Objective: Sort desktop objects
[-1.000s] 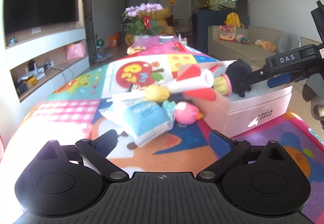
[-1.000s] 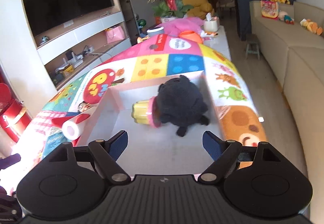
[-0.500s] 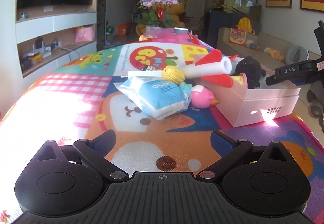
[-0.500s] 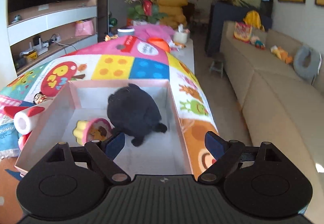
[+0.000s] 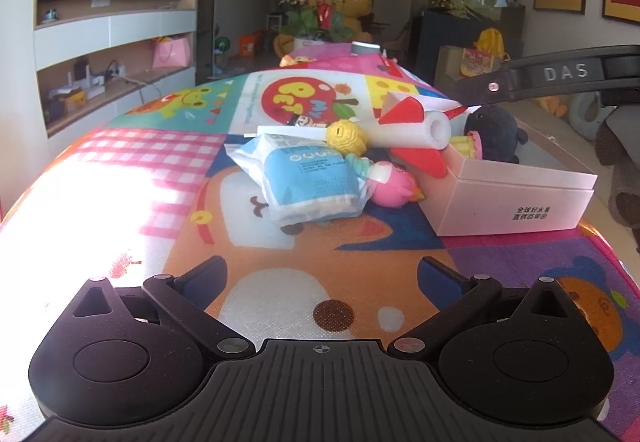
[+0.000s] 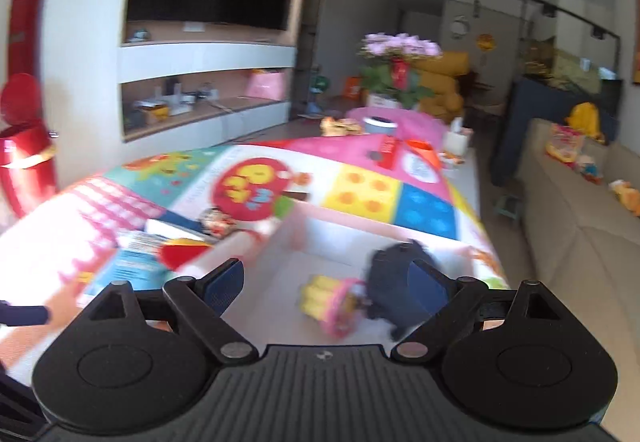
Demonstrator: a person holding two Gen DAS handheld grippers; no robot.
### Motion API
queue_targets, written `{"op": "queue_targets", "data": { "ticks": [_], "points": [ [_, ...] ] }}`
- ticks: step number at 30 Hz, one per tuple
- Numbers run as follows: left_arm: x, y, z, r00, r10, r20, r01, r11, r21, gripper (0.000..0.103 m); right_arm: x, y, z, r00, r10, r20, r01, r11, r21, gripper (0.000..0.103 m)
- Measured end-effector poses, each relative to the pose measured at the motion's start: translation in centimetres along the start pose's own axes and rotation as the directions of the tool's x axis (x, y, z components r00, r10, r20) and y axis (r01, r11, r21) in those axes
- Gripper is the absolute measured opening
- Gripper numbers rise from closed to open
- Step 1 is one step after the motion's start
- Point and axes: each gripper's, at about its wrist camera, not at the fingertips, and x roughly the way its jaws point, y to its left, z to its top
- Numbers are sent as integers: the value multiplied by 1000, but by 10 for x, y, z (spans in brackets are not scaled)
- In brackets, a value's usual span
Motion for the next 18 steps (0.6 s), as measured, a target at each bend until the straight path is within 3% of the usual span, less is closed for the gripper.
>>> {"op": "queue_targets", "data": {
  "ticks": [3,6,7,10,15,18],
  "points": [
    [-1,0,0,1000,15,2,-15,1000,0,103,17,38,5,998,55,-5,-55,994,-92,84],
    [-4,0,-1,999,32,9,-32,999,2,103,42,71,3,998,49,-45,-58,977,-207,57],
    [-4,1,-1,999,33,9,-33,999,2,103,49,78,2,997,35,-65,-49,971,-235,39],
    [-6,6,-2,1000,31,4,-31,999,-21,103,44,82,1,996,34,-78,-52,970,-237,27],
    [-6,13,-2,999,34,-9,-34,998,-60,103,-7,68,-5,990,118,-70,-130,971,-200,26],
    [-8,13,-3,999,36,-4,-36,997,-64,103,-43,56,-20,971,207,-122,-225,962,-156,26]
  ]
}}
